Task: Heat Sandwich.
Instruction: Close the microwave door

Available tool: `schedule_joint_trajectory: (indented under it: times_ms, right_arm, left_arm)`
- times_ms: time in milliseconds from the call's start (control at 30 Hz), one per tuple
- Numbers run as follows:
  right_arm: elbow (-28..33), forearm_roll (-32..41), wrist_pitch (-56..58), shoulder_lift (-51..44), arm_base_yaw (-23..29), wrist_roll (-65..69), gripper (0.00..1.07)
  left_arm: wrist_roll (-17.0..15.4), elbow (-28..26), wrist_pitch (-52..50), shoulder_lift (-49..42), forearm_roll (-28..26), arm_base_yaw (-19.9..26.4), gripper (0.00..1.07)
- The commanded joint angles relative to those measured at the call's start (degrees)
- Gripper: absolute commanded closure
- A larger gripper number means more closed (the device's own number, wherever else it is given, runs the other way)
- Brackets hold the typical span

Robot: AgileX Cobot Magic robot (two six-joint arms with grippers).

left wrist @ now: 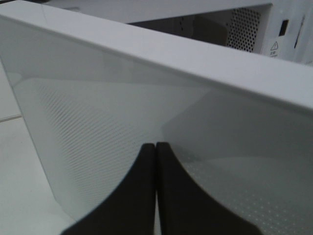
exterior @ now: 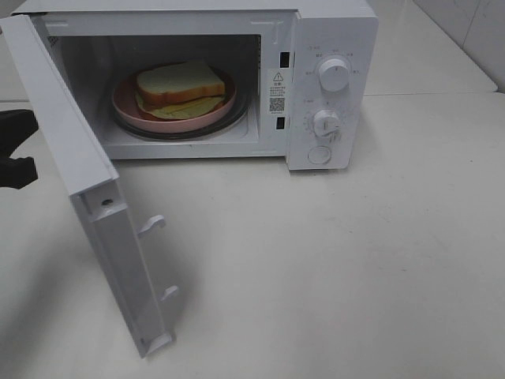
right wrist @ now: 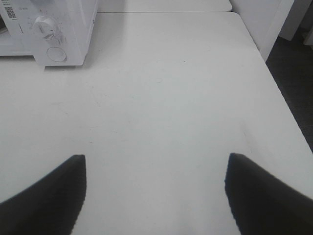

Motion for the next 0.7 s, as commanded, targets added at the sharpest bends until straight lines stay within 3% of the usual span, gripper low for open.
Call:
schedule_joint_trajectory:
  times_ms: [33,233,400,700]
  right_arm:
    - [0.11,0.17,-0.86,-1.55,-0.4,-0.57,0.32]
    - [0.11,0.17,-0.86,-1.55,-0.4,-0.57,0.32]
    - [0.11,0.17,-0.86,-1.55,-0.4,-0.57,0.32]
    - [0.11,0.17,-0.86,-1.55,-0.4,-0.52,0.32]
  left_arm:
    - [2.01,-1.72,-1.38,2.23,-3.21,-2.98,1.07]
    - [4.7,-4.7,-1.38,5.61,-6.36,-8.65,1.07]
    - [9.17,-7.79,-1.2,8.71,-16.33,-14.61,1.07]
    - [14.55,-13.92,-1.09,14.21,-26.81,-22.8,1.07]
